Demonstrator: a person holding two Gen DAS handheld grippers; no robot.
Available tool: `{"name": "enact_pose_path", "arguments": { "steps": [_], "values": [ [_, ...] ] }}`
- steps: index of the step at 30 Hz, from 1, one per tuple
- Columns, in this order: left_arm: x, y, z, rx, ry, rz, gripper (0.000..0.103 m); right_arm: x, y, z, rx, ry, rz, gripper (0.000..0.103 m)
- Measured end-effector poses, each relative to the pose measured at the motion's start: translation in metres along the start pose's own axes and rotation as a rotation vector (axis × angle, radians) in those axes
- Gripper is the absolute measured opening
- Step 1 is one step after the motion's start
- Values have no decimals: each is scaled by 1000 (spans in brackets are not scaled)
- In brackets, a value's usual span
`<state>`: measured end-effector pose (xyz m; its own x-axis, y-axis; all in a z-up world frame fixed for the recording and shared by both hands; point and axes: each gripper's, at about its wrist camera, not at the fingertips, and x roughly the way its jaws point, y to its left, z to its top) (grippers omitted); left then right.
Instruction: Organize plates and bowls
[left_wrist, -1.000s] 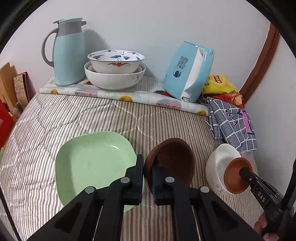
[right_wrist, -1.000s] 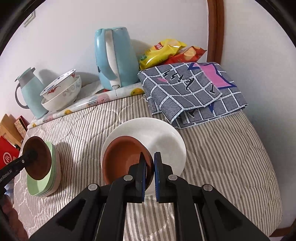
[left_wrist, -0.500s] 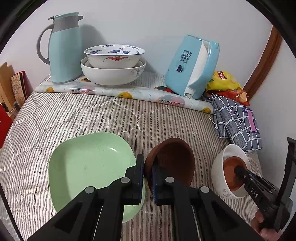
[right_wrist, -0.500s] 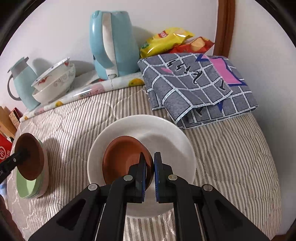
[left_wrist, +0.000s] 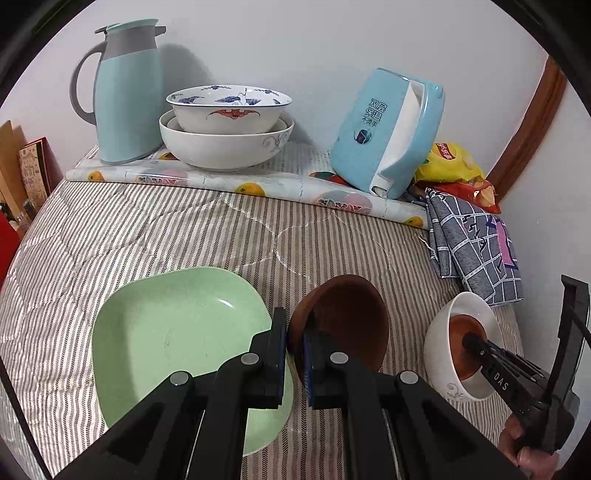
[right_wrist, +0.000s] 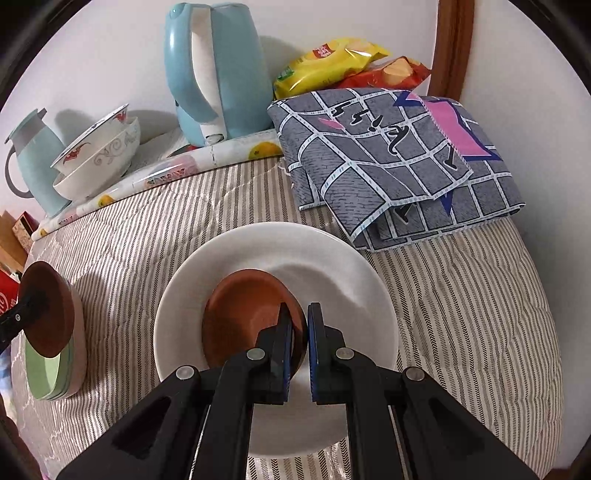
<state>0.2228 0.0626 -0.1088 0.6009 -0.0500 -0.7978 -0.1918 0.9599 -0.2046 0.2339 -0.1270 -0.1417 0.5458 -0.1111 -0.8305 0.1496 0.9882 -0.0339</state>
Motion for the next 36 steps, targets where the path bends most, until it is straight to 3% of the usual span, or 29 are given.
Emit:
{"name": "enact_pose_path", "arguments": {
  "steps": [11,20,28,36],
  "values": [
    [4,3,1,-7,12,-6,8,10,10,2,-100,35,-124,13],
    [3,6,2,-16,17,-6,8,14,10,-1,-122,32,-159,16],
    [-1,4,-2,-6,19,-4,8,5,9,-3,-112,8,-139,19],
    [-13,-5,-6,8,10,-12,8,-26,-1,-6,-72,-52,-112,29]
  ]
}}
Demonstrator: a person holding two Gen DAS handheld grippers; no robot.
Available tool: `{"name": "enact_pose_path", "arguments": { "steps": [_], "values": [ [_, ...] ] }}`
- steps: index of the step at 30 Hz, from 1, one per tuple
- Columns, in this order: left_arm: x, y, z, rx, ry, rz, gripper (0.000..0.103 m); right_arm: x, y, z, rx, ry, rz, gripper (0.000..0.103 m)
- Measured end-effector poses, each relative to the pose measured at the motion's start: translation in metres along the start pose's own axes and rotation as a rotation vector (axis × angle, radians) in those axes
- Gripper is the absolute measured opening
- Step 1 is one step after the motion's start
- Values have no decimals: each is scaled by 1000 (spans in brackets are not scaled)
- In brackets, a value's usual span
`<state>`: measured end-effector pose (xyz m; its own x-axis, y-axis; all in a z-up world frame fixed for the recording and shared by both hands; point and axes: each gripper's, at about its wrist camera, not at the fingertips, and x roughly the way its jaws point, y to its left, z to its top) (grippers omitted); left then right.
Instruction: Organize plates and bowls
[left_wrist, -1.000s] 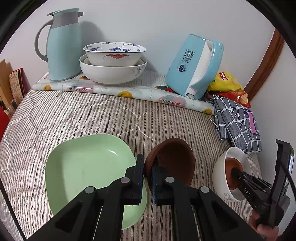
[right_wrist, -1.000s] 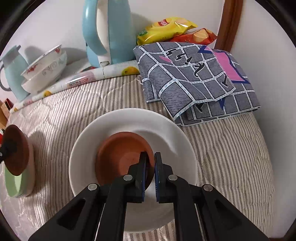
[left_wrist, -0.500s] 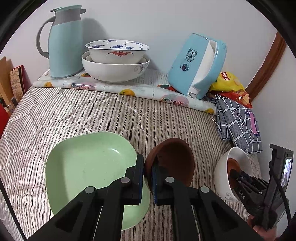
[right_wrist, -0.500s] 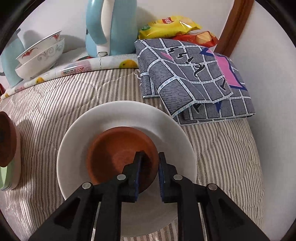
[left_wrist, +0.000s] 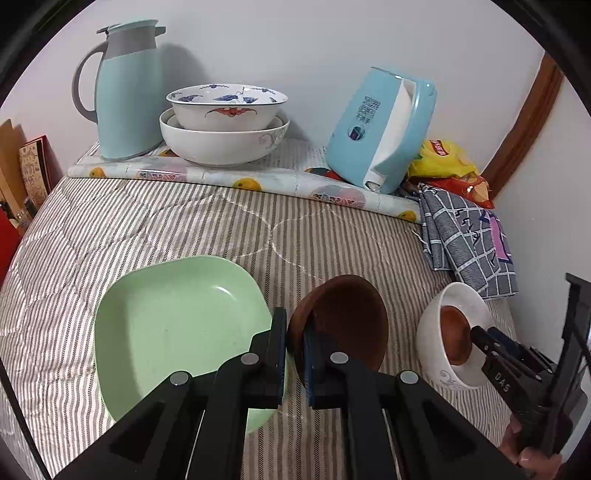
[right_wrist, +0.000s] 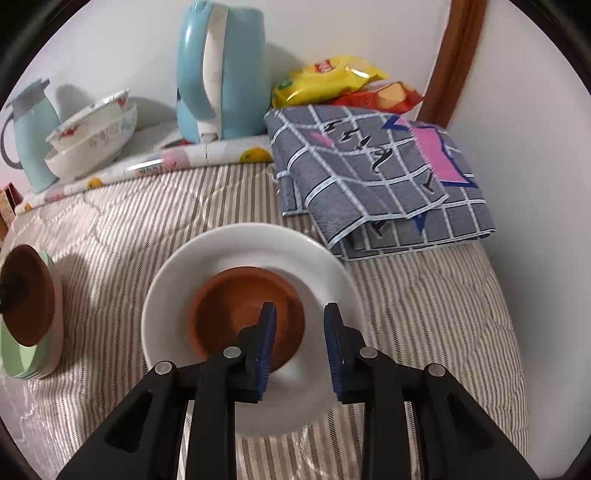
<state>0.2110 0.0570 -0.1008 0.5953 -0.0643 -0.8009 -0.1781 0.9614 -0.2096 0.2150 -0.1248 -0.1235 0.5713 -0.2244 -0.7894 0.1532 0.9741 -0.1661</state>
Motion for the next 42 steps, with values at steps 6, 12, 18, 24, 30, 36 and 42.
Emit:
{"name": "enact_pose_path", "arguments": {
  "steps": [6,12,18,24,30,36,42],
  "values": [
    [-10,-17,-3,31,-7,-12,8,-29,-18,-10,35,-48,-5,37],
    [-19,-42,-6,72,-8,-49,8,-54,-42,-25,85,-86,-8,49],
    [-18,-61,-8,82,12,-98,8,-69,-64,-44,121,-96,-14,55],
    [-14,-87,-11,123,19,-97,8,-76,-83,-60,147,-95,-20,59],
    [-4,-105,-10,145,40,-123,8,-84,-97,-75,173,-102,-34,59],
    [6,-122,-11,172,48,-112,8,-83,-110,-82,203,-98,-27,59],
    [16,-132,-12,188,54,-105,8,-75,-118,-82,233,-82,-13,59]
  ]
}}
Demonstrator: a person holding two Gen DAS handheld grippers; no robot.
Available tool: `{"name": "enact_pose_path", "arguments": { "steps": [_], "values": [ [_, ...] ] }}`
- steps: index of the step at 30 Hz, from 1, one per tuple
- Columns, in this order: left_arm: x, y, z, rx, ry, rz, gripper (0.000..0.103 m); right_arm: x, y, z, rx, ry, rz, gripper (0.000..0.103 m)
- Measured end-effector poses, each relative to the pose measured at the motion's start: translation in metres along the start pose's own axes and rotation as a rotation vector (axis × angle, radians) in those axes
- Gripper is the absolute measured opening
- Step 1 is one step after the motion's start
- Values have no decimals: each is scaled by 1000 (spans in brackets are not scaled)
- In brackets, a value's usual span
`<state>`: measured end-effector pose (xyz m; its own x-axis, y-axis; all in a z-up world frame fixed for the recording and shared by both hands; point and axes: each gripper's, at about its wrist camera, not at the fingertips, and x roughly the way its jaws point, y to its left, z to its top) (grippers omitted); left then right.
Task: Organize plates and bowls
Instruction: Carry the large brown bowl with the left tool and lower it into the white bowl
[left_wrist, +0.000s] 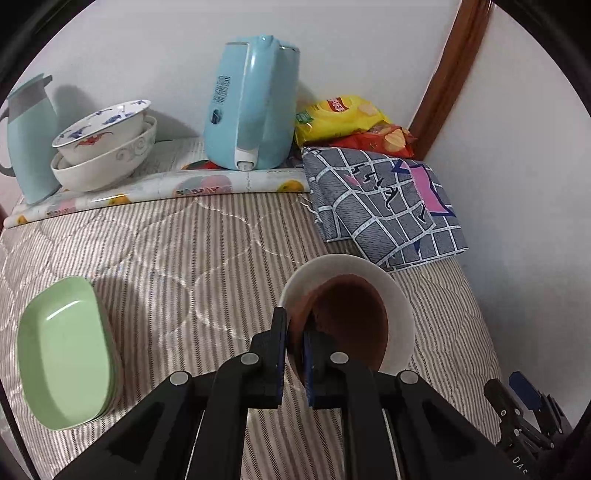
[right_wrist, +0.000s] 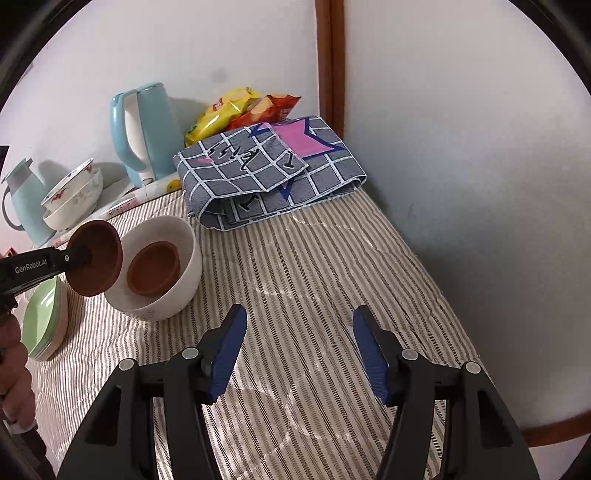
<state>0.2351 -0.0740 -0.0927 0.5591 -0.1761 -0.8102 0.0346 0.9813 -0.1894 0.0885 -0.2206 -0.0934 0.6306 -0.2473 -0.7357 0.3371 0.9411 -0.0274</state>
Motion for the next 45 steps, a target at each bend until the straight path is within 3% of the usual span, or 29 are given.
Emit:
{"name": "enact_pose_path", "arguments": {
  "steps": [19,45],
  "values": [
    [44,-12,10,25,71,-24,8,23,0,2,15,41,2,59],
    [63,-15,7,14,107,-75,9,27,8,-3,2,71,10,59]
  ]
}}
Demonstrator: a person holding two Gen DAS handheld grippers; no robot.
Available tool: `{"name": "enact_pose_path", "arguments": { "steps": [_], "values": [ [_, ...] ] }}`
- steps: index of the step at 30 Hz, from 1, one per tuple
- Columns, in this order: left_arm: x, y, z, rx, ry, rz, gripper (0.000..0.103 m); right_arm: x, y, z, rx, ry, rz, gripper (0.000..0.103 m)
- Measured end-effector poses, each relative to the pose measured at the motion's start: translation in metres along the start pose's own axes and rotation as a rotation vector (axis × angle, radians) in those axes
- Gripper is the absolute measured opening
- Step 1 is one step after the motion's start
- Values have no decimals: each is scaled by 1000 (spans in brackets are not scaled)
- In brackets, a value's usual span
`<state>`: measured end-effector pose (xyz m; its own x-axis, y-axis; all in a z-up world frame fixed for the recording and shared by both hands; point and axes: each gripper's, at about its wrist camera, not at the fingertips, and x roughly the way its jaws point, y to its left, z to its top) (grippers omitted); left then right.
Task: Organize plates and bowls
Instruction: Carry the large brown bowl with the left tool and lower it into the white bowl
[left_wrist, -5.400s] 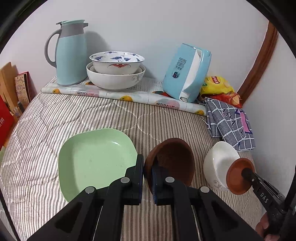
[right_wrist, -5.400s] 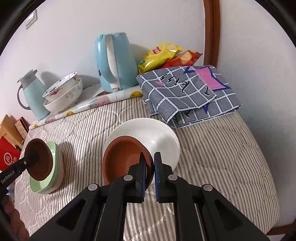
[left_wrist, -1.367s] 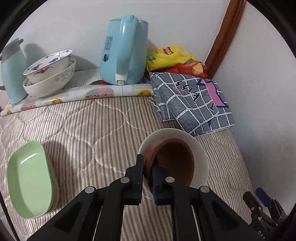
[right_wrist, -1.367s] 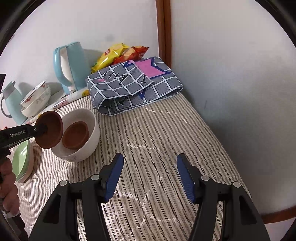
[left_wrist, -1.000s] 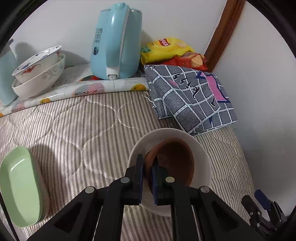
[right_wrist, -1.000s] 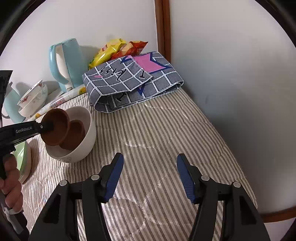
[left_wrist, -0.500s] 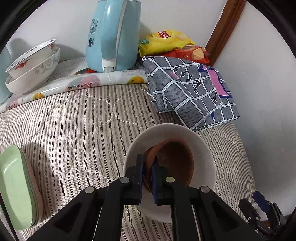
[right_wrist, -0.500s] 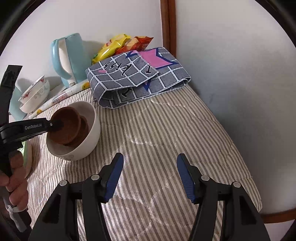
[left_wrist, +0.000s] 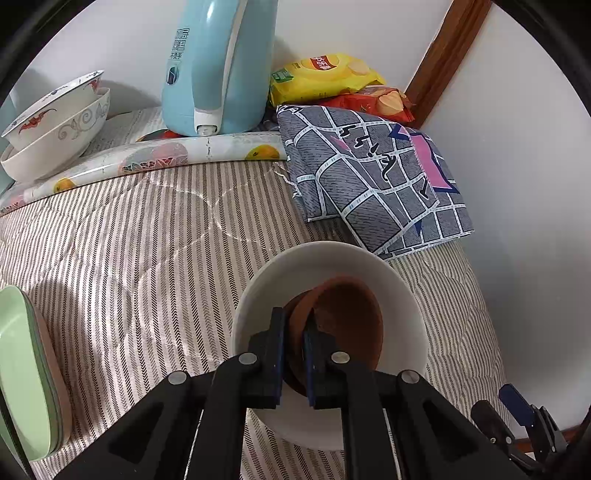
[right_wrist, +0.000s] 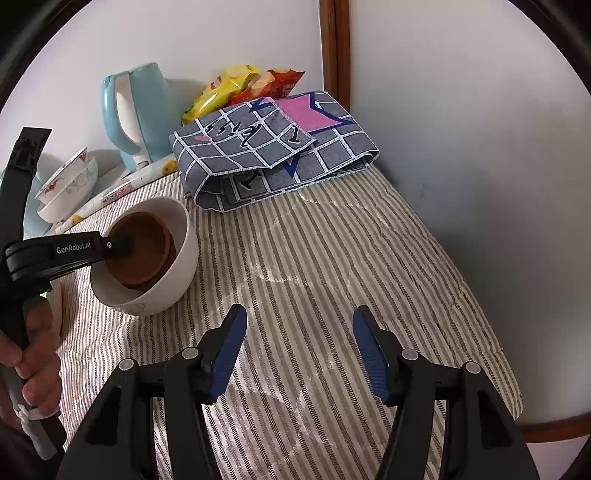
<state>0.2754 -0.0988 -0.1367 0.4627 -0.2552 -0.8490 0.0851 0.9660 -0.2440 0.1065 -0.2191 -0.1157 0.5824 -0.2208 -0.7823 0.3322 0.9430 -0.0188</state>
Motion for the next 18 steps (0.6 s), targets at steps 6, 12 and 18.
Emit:
{"name": "enact_pose_path", "arguments": {
  "steps": [6,12,18],
  "values": [
    [-1,-2,-2,23,4,1,10,0,1,-1,-2,3,1,59],
    [-2,-3,-4,37,13,11,15,-1,5,-5,-9,7,7,59],
    [-9,-5,-7,56,10,15,20,-7,8,-7,-21,0,7,59]
  ]
}}
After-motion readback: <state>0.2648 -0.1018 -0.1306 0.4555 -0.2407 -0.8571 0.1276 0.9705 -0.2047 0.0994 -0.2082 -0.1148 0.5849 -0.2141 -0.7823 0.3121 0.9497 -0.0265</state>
